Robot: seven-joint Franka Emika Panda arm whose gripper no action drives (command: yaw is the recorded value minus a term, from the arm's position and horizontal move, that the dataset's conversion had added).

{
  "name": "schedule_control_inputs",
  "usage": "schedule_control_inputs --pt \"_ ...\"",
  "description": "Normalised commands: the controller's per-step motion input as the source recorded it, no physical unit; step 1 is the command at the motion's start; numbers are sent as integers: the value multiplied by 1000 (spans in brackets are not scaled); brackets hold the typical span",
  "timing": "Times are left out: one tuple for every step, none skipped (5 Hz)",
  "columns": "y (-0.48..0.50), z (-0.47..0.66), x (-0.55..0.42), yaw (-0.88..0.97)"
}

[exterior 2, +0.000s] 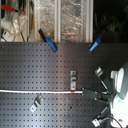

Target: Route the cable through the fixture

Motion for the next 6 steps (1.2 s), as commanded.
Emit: schedule_control_inputs --pt "60 310 131 -60" --pt "-2 165 101 -134" --pt "-38 101 -26 -120" --pt "-105 159 -301 -117" --pt "-181 13 -654 -71" --pt "-142 -186 -769 0"
